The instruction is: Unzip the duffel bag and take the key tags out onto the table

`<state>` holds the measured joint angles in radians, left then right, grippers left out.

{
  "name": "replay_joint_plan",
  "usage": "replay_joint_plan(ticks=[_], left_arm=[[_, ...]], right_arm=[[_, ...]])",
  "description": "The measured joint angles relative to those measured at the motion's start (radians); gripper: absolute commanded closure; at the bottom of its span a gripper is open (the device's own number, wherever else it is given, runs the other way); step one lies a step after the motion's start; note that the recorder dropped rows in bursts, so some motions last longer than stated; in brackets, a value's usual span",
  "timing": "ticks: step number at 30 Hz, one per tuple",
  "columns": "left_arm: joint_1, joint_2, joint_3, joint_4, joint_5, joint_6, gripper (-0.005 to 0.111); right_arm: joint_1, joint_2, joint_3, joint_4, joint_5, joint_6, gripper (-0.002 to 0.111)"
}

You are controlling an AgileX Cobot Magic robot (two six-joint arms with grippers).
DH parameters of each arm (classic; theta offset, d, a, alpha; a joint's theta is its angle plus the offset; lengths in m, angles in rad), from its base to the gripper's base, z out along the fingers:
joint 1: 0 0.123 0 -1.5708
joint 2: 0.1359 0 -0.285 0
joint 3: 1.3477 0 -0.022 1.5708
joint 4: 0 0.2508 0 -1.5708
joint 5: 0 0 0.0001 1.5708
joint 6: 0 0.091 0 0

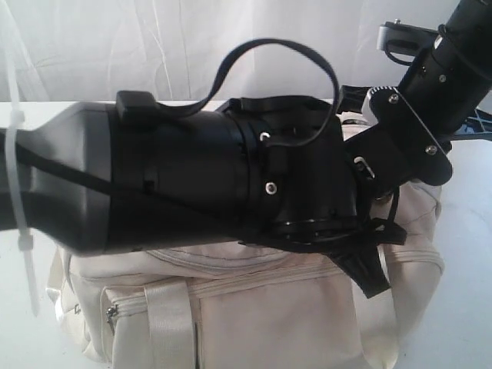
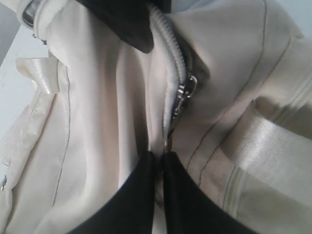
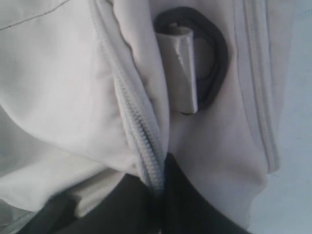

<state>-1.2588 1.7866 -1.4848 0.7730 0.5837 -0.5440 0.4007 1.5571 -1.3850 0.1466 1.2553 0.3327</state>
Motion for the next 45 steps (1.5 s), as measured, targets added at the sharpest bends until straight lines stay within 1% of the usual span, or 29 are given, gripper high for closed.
replay_joint_plan(ticks=[6, 9, 12, 14, 16, 18, 21, 23, 27, 29, 36, 41, 43, 45], left_arm=[[0.000, 0.000, 0.000, -0.024, 0.017, 0.075, 0.105], [0.000, 0.000, -0.001, -0.027, 0.025, 0.090, 0.097], [0.000, -0.002, -0.004, -0.028, 0.055, 0.096, 0.083], [0.000, -0.004, 0.001, -0.056, 0.169, 0.101, 0.075], [0.002, -0.004, 0.001, -0.062, 0.216, 0.101, 0.067], [0.002, -0.006, 0.001, -0.064, 0.233, 0.104, 0.065], [0.002, -0.008, 0.001, -0.077, 0.232, 0.104, 0.064], [0.002, -0.008, 0.001, -0.116, 0.206, 0.116, 0.064], [0.002, -0.008, 0.001, -0.251, 0.078, 0.182, 0.064], [0.002, -0.008, 0.001, -0.284, 0.015, 0.200, 0.064], [0.002, -0.001, 0.001, -0.302, -0.127, 0.207, 0.064], [0.002, 0.044, 0.001, -0.303, -0.164, 0.206, 0.063], [0.002, 0.056, 0.001, -0.289, -0.168, 0.174, 0.059], [0.002, 0.064, 0.001, -0.247, -0.170, 0.114, 0.051]], right_arm=[[0.007, 0.000, 0.000, 0.002, 0.000, 0.000, 0.108], [0.007, 0.000, 0.000, 0.004, 0.000, 0.000, 0.108], [0.007, 0.000, 0.000, 0.006, 0.000, 0.000, 0.108], [0.005, 0.000, 0.000, -0.047, -0.006, 0.000, 0.108], [0.001, 0.000, 0.000, -0.061, -0.006, 0.000, 0.108], [0.001, 0.000, 0.000, -0.066, -0.008, 0.000, 0.108], [0.001, 0.000, 0.000, -0.066, -0.007, 0.000, 0.108], [0.001, 0.000, 0.000, -0.066, -0.007, 0.000, 0.108], [0.001, 0.000, 0.000, -0.072, -0.007, 0.000, 0.108], [0.001, 0.000, 0.000, -0.072, -0.007, 0.000, 0.108], [0.001, 0.000, 0.000, -0.074, -0.007, 0.000, 0.108], [0.001, 0.000, 0.000, -0.074, -0.007, 0.000, 0.108], [0.001, 0.000, 0.000, -0.074, -0.007, 0.000, 0.108], [0.001, 0.000, 0.000, -0.074, -0.007, 0.000, 0.108]])
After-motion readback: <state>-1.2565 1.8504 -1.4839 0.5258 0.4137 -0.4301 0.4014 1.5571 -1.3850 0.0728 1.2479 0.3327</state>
